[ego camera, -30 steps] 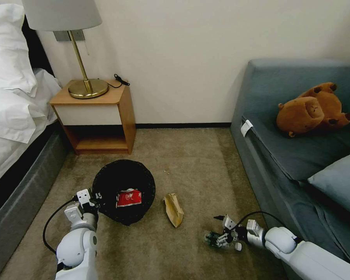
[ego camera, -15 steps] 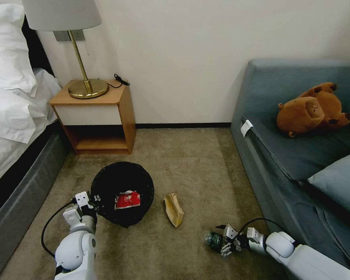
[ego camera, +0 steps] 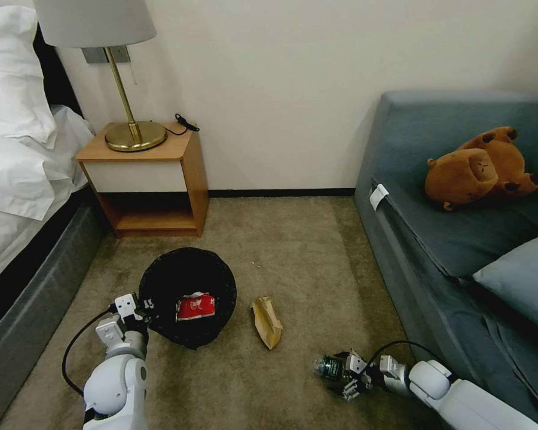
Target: Pick up the trash bin, then pick up the garbage on the floor and place it into the trash bin.
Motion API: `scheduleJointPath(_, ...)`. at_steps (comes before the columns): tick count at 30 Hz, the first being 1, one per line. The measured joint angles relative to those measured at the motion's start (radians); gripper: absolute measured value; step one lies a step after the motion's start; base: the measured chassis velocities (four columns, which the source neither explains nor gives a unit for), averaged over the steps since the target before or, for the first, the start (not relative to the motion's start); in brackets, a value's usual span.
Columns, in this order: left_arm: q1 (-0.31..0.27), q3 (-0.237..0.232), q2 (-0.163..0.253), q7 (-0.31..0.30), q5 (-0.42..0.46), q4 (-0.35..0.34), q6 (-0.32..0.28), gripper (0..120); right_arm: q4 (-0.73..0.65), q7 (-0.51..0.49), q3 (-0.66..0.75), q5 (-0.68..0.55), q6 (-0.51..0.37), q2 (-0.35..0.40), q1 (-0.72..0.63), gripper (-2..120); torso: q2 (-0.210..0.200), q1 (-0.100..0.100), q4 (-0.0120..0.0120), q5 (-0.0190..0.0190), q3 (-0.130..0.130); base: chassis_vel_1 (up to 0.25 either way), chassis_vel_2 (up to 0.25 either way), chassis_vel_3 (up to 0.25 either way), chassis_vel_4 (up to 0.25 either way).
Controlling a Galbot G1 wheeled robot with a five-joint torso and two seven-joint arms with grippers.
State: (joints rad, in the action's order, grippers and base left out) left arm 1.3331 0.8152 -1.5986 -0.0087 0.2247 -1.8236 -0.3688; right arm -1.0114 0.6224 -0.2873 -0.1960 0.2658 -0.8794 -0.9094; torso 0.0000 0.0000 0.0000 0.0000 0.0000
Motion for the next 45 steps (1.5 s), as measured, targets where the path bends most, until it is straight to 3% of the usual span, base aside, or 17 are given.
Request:
scheduleJointPath(10,-0.003,0.000,-0.002,0.000,0.002,0.004,0.002,1,0.006,0.008,0.016,0.006,0.004,-0.005,-0.010,96,0.000,0.000,0.0000,0.0000,0.000,0.000,0.000,0.000,0.000)
scheduleJointPath(13,-0.008,-0.002,-0.002,0.001,0.001,0.007,0.002,1,0.009,0.012,0.026,0.009,0.009,-0.005,-0.016,82,0.000,0.000,0.0000,0.0000,0.000,0.000,0.000,0.000,0.000)
scheduleJointPath(18,-0.009,-0.003,-0.002,0.000,0.001,0.010,0.003,1,0.011,0.013,0.033,0.014,0.013,-0.005,-0.019,71,0.000,0.000,0.0000,0.0000,0.000,0.000,0.000,0.000,0.000)
scheduleJointPath(23,-0.009,-0.002,-0.002,0.001,0.001,0.011,0.004,1,0.014,0.016,0.041,0.015,0.019,-0.005,-0.019,46,0.000,0.000,0.0000,0.0000,0.000,0.000,0.000,0.000,0.000)
scheduleJointPath(32,-0.007,-0.001,-0.002,0.001,0.001,0.010,0.006,1,0.018,0.016,0.043,0.016,0.025,-0.007,-0.019,25,0.000,0.000,0.0000,0.0000,0.000,0.000,0.000,0.000,0.000)
scheduleJointPath(45,-0.021,-0.007,-0.003,0.001,0.000,0.025,0.007,1,-0.046,0.009,0.111,-0.036,0.051,-0.003,-0.015,25,0.000,0.000,0.0000,0.0000,0.000,0.000,0.000,0.000,0.000)
